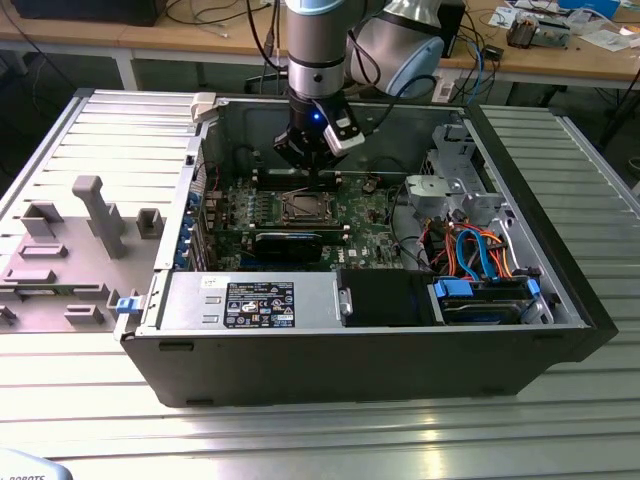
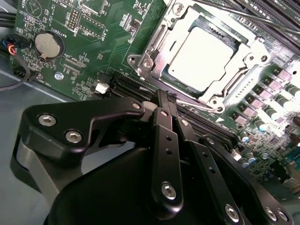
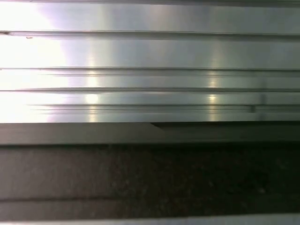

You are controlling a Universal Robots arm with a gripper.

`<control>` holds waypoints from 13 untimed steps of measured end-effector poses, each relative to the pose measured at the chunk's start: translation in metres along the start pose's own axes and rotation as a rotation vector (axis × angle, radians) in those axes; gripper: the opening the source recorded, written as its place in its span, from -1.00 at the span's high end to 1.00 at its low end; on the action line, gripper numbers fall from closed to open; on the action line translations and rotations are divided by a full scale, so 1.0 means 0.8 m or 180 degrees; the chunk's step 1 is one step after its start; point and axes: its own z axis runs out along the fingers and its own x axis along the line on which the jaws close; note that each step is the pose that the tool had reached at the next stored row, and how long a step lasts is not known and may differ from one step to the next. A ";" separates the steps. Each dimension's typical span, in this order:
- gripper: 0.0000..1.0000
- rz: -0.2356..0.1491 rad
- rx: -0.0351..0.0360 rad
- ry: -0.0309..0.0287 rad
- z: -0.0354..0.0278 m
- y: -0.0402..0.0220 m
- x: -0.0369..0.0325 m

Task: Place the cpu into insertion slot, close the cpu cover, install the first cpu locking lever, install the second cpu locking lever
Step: 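Install the first cpu locking lever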

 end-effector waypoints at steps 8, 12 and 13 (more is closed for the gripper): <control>0.79 0.0015 -0.0057 0.0000 0.0018 -0.0017 -0.0002; 0.79 0.0015 -0.0054 0.0000 0.0033 -0.0017 -0.0009; 0.79 0.0016 -0.0052 0.0000 0.0040 -0.0017 -0.0015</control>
